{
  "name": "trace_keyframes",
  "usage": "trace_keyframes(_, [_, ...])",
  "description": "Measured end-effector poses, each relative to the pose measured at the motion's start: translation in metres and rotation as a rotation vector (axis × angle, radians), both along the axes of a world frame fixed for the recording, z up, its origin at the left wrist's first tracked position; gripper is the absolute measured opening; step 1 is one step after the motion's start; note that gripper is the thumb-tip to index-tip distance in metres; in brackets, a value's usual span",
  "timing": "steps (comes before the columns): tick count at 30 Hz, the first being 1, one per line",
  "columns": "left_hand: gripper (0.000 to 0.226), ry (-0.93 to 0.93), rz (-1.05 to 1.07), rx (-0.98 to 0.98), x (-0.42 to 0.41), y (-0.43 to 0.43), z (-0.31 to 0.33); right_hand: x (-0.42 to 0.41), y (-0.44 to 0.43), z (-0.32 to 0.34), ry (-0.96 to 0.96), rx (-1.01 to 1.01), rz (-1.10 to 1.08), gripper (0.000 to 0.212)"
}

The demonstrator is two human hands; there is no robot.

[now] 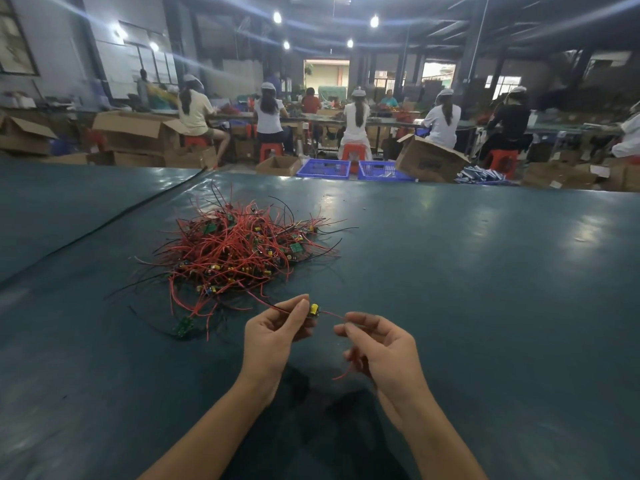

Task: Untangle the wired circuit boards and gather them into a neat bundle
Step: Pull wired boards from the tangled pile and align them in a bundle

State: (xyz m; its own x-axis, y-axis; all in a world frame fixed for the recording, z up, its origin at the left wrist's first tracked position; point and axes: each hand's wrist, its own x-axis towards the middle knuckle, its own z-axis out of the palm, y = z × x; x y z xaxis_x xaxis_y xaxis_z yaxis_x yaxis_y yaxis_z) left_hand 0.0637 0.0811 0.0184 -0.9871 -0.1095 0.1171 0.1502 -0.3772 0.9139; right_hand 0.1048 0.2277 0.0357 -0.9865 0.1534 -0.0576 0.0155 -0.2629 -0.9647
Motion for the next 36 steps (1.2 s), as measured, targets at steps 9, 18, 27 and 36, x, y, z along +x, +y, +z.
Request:
trace_keyframes(9, [0.019, -0.058, -0.143, 0.226, 0.005, 0.006, 0.004, 0.002, -0.001, 0.001, 0.003, -0.52, 0.08, 0.024])
trace_keyframes(18, [0.027, -0.057, -0.203, 0.105, 0.009, 0.007, 0.002, -0.008, -0.026, -0.01, -0.058, -0.29, -0.155, 0.009])
trace_keyframes(27, [0.037, -0.093, -0.189, -0.065, 0.005, 0.005, 0.002, -0.035, -0.002, 0.006, 0.009, -0.292, -0.348, 0.011])
trace_keyframes(36, [0.011, 0.313, 0.088, -0.632, -0.016, -0.019, 0.018, -0.065, 0.056, 0.01, -0.085, -0.388, -0.499, 0.05])
